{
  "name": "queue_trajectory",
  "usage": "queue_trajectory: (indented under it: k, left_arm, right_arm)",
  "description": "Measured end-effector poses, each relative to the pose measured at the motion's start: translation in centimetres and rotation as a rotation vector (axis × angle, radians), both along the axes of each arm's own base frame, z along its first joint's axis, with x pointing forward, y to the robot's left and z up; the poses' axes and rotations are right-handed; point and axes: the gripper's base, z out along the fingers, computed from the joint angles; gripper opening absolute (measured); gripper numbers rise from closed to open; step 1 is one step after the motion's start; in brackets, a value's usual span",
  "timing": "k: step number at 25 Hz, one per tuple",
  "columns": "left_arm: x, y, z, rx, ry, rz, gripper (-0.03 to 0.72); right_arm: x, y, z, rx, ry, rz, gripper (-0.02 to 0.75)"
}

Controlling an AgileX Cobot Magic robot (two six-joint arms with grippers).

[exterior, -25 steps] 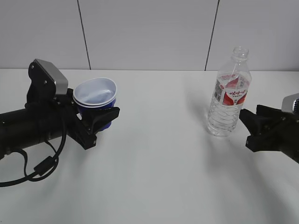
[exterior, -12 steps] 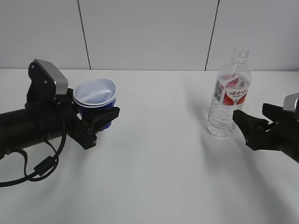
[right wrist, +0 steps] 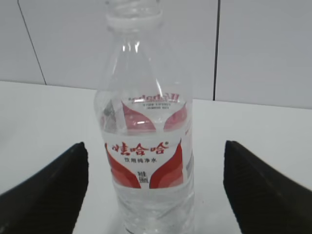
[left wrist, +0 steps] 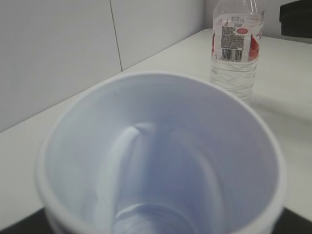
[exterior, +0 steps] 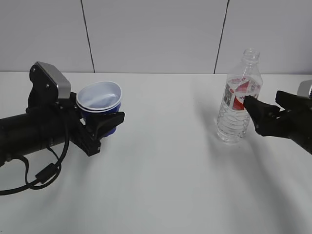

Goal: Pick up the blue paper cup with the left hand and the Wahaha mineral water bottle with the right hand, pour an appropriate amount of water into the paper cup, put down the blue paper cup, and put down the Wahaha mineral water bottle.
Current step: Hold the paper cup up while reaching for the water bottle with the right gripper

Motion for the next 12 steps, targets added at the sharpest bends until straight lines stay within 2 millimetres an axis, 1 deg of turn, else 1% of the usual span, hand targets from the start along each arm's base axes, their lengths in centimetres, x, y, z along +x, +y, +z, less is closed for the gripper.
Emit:
queue_trajectory:
  k: [3, 9, 12]
  left_arm:
    - [0.0, 0.0, 0.0, -0.001, 0.0, 0.002, 0.417]
    - [0.2, 0.1, 0.0, -0.011, 0.004, 0.026, 0.416]
    - [0.3, 0.2, 0.1, -0.018, 0.007, 0.042, 0.415]
  right_arm:
    - [0.6, 0.0, 0.0, 0.006, -0.008, -0.002, 0.655]
    - [2.1, 0.2, -2.0, 0.035, 0.054, 0.009, 0.655]
    - [2.7, 0.4, -2.5, 0.048, 0.064, 0.018, 0.655]
